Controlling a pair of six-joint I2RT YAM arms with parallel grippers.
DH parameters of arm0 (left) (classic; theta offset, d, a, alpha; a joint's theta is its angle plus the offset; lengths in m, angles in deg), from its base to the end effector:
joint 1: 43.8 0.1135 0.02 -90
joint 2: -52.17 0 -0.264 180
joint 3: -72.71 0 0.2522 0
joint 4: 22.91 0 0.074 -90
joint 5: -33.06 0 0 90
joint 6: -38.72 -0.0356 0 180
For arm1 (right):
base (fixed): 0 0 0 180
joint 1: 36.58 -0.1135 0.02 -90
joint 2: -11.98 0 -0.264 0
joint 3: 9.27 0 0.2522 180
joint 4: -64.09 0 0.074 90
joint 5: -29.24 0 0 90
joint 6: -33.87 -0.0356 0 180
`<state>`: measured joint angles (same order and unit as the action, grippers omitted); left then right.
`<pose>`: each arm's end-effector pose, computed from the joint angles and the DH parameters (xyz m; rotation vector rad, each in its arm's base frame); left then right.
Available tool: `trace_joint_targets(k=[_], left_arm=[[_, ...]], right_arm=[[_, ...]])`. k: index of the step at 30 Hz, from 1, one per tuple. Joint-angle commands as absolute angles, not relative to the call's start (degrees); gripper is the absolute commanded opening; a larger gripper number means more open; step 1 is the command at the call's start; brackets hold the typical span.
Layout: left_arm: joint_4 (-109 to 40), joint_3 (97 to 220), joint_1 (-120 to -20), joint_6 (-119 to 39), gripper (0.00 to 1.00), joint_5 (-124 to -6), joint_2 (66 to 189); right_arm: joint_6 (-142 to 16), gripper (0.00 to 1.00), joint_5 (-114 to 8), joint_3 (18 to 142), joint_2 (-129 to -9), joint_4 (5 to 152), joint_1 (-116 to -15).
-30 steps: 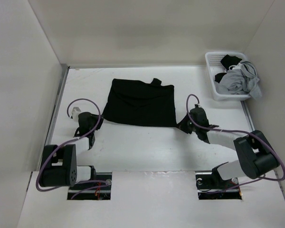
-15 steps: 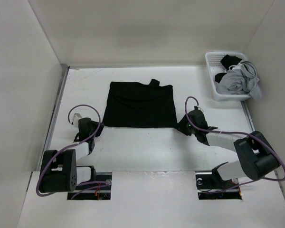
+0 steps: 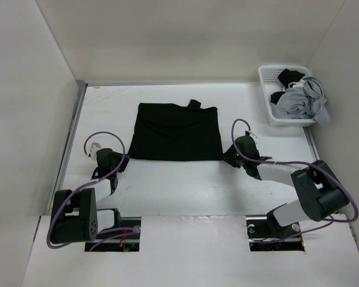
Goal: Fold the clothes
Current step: Fold the tank top
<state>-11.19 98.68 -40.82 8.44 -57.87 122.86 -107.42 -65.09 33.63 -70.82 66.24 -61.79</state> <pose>0.2036 0.0100 0.1255 -1.1395 1.8892 -0.5850 0.2379 0.1090 0.1403 0.5751 2.3060 0.5837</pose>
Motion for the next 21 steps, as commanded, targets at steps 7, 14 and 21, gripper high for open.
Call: trace_joint_targets(k=[7, 14, 21], left_arm=[[-9.0, 98.9, -39.8, 7.4, 0.02, -59.4, 122.4], [-11.0, 100.2, -40.0, 10.4, 0.00, -61.1, 116.4], [-33.6, 115.7, -41.6, 13.8, 0.00, -62.1, 89.2]], right_arm=[[-107.8, 0.07, -67.2, 35.0, -72.7, 67.7, -62.4], [-104.4, 0.00, -69.6, 33.8, -61.7, 68.6, -64.4], [-96.5, 0.00, -79.5, 46.0, -33.3, 96.2, -72.2]])
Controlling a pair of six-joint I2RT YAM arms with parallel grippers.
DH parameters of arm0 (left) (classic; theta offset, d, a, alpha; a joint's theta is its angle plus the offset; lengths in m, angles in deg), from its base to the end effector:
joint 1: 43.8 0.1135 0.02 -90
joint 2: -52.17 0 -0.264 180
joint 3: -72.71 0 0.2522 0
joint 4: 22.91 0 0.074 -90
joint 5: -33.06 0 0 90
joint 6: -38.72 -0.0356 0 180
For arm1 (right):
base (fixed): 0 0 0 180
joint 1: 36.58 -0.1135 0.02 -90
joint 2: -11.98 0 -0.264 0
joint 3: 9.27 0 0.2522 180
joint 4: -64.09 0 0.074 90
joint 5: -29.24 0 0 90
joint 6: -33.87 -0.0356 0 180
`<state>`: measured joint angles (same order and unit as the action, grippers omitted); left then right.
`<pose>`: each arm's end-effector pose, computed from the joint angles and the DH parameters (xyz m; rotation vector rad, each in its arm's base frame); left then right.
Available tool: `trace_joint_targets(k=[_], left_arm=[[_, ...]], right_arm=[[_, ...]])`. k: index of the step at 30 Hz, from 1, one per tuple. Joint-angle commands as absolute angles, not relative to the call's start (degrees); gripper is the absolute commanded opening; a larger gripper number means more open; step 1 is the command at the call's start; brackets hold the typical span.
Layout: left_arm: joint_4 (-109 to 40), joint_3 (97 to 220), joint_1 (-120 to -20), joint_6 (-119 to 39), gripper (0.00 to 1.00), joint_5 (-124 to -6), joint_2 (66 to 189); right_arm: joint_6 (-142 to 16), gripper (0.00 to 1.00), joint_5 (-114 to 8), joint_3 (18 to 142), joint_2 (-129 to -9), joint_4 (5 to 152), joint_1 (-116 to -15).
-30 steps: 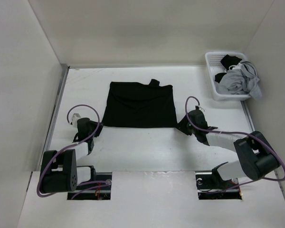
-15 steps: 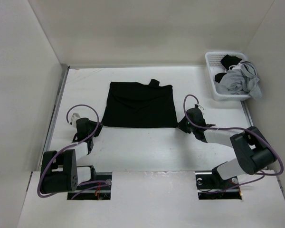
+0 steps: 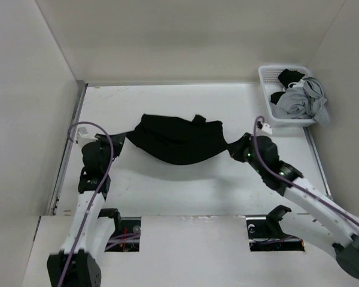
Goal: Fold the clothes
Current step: Fold the tank top
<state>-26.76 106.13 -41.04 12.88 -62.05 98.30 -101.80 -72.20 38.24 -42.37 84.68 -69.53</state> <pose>0.1879 0.0059 0.2171 -1.0160 1.6545 -0.8134 0.1827 0.1100 0.2478 0.3595 2.0719 0.6453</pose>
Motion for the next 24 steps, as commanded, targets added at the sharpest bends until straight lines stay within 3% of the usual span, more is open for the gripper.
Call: trace_joint_targets(k=[1, 9, 15, 19, 24], left_arm=[[-36.9, 119.3, -42.0, 12.7, 0.00, -61.3, 86.4], [-48.4, 139.0, -47.2, 8.4, 0.00, -55.9, 77.8], [-51.6, 139.1, -47.0, 7.9, 0.00, -55.7, 77.7], [-51.6, 132.5, -47.5, 8.2, 0.00, -55.4, 79.6], [-45.3, 123.6, -46.8, 8.5, 0.00, -54.4, 86.8]], right_arm=[[-95.3, 0.00, -81.4, 49.3, -30.3, 100.0, -73.5], [-90.1, 0.00, -95.7, 73.1, -22.2, 116.5, -89.3], [-89.6, 0.00, -100.2, 75.8, -23.6, 117.8, -96.9], [-89.6, 0.00, -93.1, 69.3, -26.2, 112.9, -90.5], [-91.1, 0.00, -70.8, 57.7, -33.8, 98.8, -72.5]])
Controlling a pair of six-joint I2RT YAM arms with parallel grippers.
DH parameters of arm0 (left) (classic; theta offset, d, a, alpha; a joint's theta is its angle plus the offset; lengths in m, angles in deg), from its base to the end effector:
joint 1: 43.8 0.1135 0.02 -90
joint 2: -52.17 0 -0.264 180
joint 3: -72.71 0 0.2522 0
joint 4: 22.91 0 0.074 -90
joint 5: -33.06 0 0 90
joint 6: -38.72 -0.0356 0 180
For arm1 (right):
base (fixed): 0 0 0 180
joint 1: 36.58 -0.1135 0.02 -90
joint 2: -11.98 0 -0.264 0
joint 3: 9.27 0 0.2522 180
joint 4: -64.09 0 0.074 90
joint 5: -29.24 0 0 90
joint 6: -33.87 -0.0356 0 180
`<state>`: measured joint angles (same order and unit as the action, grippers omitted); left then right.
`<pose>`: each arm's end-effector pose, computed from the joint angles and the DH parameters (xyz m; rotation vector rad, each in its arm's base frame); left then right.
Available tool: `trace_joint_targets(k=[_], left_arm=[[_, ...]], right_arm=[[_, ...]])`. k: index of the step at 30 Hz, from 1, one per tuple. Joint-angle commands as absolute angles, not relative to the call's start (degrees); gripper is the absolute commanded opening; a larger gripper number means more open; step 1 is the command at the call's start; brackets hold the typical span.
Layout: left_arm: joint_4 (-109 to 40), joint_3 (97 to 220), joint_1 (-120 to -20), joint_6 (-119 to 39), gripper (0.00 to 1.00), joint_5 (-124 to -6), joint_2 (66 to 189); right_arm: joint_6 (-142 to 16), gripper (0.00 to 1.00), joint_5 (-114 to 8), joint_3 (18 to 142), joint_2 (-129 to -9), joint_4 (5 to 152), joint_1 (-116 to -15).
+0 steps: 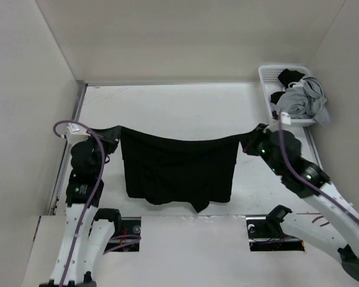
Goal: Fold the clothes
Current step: Fold the tank top
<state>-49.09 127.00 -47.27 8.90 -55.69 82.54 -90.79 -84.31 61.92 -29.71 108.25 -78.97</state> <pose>0.1321 -0.0072 0.3449 -0.8115 1.4666 -0.8341 0.1171 0.0876 0.3863 0.1696 1.8355 0.5783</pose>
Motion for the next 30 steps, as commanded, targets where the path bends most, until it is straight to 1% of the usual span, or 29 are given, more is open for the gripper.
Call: trace_joint_targets(k=[1, 4, 6, 9, 11, 15, 17, 20, 30], left_arm=[[-42.9, 122.4, -46.7, 8.7, 0.00, -54.3, 89.5], [-33.7, 121.0, -47.7, 9.3, 0.00, -51.1, 100.6], [-27.9, 123.0, -48.7, 9.0, 0.00, -48.8, 109.9], [-20.7, 128.3, -48.8, 8.7, 0.00, -47.3, 124.3], [-18.0, 132.1, -48.4, 8.7, 0.00, -46.9, 131.1], [-17.3, 142.6, -47.4, 8.0, 0.00, -48.5, 142.8], [-17.4, 145.2, -46.6, 8.1, 0.00, -50.3, 145.3], [-16.8, 144.0, -45.6, 8.4, 0.01, -51.2, 144.7], [-9.1, 124.5, -44.5, 11.3, 0.01, -53.8, 135.1]], right_arm=[[-91.6, 0.00, -66.9, 55.6, -36.7, 94.9, -68.8], [-92.7, 0.00, -60.4, 53.4, -48.1, 84.1, -61.1], [-92.8, 0.00, -58.6, 55.6, -56.4, 79.5, -58.1], [-92.3, 0.00, -56.9, 62.4, -68.4, 76.3, -54.2], [-92.3, 0.00, -55.4, 68.1, -75.6, 75.7, -51.7], [-92.3, 0.00, -53.3, 77.5, -85.6, 76.6, -49.1], [-92.4, 0.00, -52.8, 79.6, -87.6, 77.3, -48.6], [-92.6, 0.00, -52.9, 77.4, -86.4, 76.6, -48.4], [-94.6, 0.00, -53.2, 59.9, -76.2, 70.1, -48.2]])
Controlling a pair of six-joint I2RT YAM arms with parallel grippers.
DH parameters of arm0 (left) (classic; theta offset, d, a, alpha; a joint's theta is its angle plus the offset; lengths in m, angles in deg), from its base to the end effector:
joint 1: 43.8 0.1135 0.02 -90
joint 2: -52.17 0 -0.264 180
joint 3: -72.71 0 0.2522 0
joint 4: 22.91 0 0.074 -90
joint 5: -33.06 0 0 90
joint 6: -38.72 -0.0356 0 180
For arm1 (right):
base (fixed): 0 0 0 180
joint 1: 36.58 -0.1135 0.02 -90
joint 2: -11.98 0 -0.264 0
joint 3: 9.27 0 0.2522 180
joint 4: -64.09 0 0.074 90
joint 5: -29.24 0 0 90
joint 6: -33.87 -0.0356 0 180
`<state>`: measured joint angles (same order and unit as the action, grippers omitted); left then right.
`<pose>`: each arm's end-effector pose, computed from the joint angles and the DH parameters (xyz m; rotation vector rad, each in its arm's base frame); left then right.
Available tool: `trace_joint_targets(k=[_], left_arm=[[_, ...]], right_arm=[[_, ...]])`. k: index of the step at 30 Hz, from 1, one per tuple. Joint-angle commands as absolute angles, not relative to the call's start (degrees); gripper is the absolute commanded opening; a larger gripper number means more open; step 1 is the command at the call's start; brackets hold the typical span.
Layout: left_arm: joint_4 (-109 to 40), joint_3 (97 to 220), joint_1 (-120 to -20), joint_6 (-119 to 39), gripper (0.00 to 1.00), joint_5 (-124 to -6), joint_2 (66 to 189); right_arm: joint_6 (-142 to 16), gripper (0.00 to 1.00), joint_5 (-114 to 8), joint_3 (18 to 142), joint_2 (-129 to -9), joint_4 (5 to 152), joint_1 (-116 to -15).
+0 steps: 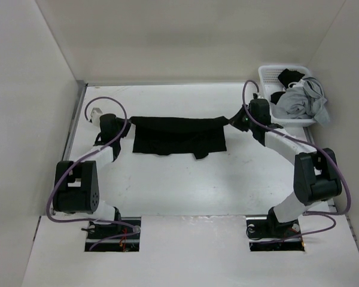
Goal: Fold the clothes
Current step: Fold the tank top
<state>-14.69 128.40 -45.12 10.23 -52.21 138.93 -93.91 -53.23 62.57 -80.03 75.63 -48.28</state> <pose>0.3220 -0.0045 0.2044 -1.0621 1.7220 -0.6285 0.3506 0.0774 0.2329 0.4153 2.1488 0.6411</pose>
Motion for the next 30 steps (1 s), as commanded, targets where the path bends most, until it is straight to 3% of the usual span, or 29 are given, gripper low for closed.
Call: trace_joint_targets(k=[1, 11, 21, 24, 27, 30], left_arm=[[-8.6, 122.9, -44.4, 11.3, 0.01, -54.0, 134.1], [-7.9, 108.8, -40.6, 9.8, 0.02, -58.4, 120.8], [-8.0, 97.4, -38.3, 8.2, 0.05, -63.3, 115.7], [-8.8, 95.1, -36.8, 7.8, 0.11, -63.5, 115.3], [-9.3, 94.8, -34.6, 7.4, 0.24, -64.0, 114.7], [-11.0, 95.9, -33.2, 7.9, 0.29, -65.3, 111.3]], right_arm=[[-94.6, 0.00, -53.4, 58.4, -75.7, 69.6, -48.2], [-97.1, 0.00, -54.4, 44.1, -68.6, 65.5, -50.1], [-100.3, 0.00, -58.0, 34.0, -68.5, 65.1, -53.5], [-101.0, 0.12, -57.9, 32.8, -68.7, 64.3, -53.5], [-100.8, 0.34, -57.9, 32.6, -65.9, 63.9, -53.5], [-99.0, 0.50, -56.4, 33.7, -64.4, 63.1, -53.5]])
